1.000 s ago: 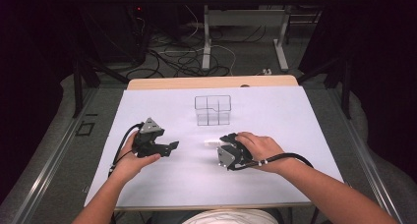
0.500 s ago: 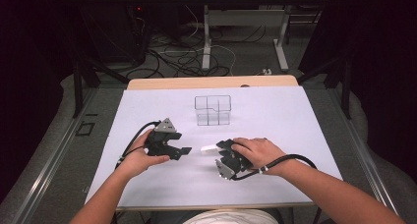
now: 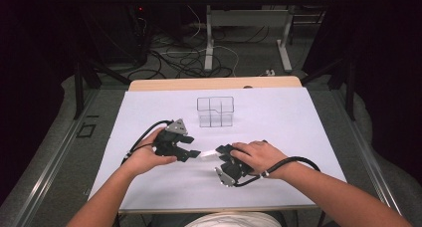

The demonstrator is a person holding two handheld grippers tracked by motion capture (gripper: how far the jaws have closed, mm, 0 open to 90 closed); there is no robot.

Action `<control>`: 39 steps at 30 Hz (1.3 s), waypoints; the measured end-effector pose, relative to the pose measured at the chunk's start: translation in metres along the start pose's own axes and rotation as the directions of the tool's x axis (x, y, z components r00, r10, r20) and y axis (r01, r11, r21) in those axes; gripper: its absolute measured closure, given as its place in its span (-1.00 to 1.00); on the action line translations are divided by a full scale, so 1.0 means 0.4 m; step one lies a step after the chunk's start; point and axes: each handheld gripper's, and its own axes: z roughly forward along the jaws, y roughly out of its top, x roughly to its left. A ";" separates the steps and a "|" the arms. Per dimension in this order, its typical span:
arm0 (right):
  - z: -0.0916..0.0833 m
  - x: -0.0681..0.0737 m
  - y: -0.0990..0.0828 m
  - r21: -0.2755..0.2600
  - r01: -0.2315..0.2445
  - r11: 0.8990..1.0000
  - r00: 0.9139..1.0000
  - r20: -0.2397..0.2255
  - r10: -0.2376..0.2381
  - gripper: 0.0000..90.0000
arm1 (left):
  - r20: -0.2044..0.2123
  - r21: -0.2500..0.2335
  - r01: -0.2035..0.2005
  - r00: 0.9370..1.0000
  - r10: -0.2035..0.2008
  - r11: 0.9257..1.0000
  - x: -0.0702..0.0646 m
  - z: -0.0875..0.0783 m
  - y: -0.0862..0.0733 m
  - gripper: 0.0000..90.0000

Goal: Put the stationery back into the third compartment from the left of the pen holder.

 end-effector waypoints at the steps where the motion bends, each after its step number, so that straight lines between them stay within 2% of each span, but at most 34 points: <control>1: -0.001 0.001 0.002 0.004 -0.002 1.000 1.000 -0.008 0.002 0.50 | 0.008 0.015 -0.008 1.000 0.008 1.000 -0.001 0.004 0.004 -0.04; 4: -0.001 0.004 0.006 -0.001 0.004 1.000 1.000 -0.009 -0.004 0.50 | 0.016 0.038 -0.029 0.999 0.028 0.999 -0.009 0.020 0.016 0.00; 9: 0.003 0.013 0.012 -0.006 0.034 0.999 0.999 -0.003 -0.034 0.50 | 0.068 0.070 -0.064 0.996 0.059 0.996 -0.020 0.040 0.033 0.04; 10: 0.004 0.016 0.013 -0.004 0.031 0.999 0.999 -0.005 -0.031 0.50 | 0.055 0.074 -0.070 0.996 0.066 0.995 -0.024 0.045 0.035 0.05; 12: 0.006 0.017 0.016 -0.004 0.040 0.999 0.999 -0.007 -0.040 0.50 | 0.063 0.087 -0.094 0.994 0.088 0.992 -0.028 0.055 0.040 0.06; 14: 0.008 0.016 0.018 -0.006 0.061 0.998 0.998 -0.007 -0.061 0.50 | 0.064 0.099 -0.101 0.993 0.095 0.990 -0.032 0.064 0.044 0.08; 17: 0.010 0.021 0.021 0.000 0.059 0.998 0.998 -0.009 -0.059 0.50 | 0.075 0.106 -0.106 0.992 0.098 0.989 -0.035 0.076 0.047 0.11; 20: 0.013 0.020 0.023 -0.006 0.084 0.996 0.996 -0.006 -0.084 0.50 | 0.078 0.113 -0.113 0.991 0.105 0.987 -0.037 0.087 0.049 0.13; 22: 0.014 0.023 0.024 -0.009 0.077 0.997 0.997 -0.012 -0.077 0.50 | 0.079 0.118 -0.119 0.991 0.110 0.986 -0.038 0.091 0.050 0.15; 23: 0.014 0.021 0.026 -0.009 0.094 0.996 0.995 -0.010 -0.094 0.50 | 0.084 0.121 -0.120 0.990 0.110 0.985 -0.039 0.092 0.050 0.16; 27: 0.015 0.023 0.027 -0.012 0.095 0.995 0.995 -0.008 -0.095 0.50 | 0.086 0.124 -0.123 0.990 0.113 0.985 -0.040 0.096 0.052 0.18; 31: 0.017 0.024 0.032 -0.017 0.101 0.995 0.995 -0.009 -0.101 0.50 | 0.096 0.135 -0.148 0.986 0.136 0.980 -0.041 0.100 0.059 0.19; 34: 0.018 0.021 0.037 -0.022 0.137 0.990 0.991 -0.004 -0.137 0.50 | 0.106 0.154 -0.165 0.983 0.150 0.974 -0.046 0.107 0.064 0.22; 36: 0.018 0.024 0.039 -0.024 0.122 0.992 0.993 -0.004 -0.122 0.50 | 0.112 0.160 -0.170 0.982 0.153 0.973 -0.049 0.112 0.067 0.23; 37: 0.018 0.022 0.040 -0.019 0.130 0.991 0.991 -0.007 -0.130 0.50 | 0.116 0.162 -0.173 0.981 0.156 0.971 -0.050 0.115 0.068 0.24; 38: 0.021 0.023 0.039 -0.037 0.128 0.991 0.992 0.003 -0.128 0.50 | 0.120 0.172 -0.181 0.980 0.162 0.968 -0.049 0.117 0.070 0.25; 39: 0.020 0.023 0.041 -0.026 0.134 0.991 0.991 -0.001 -0.134 0.50 | 0.123 0.174 -0.182 0.979 0.162 0.968 -0.050 0.119 0.070 0.26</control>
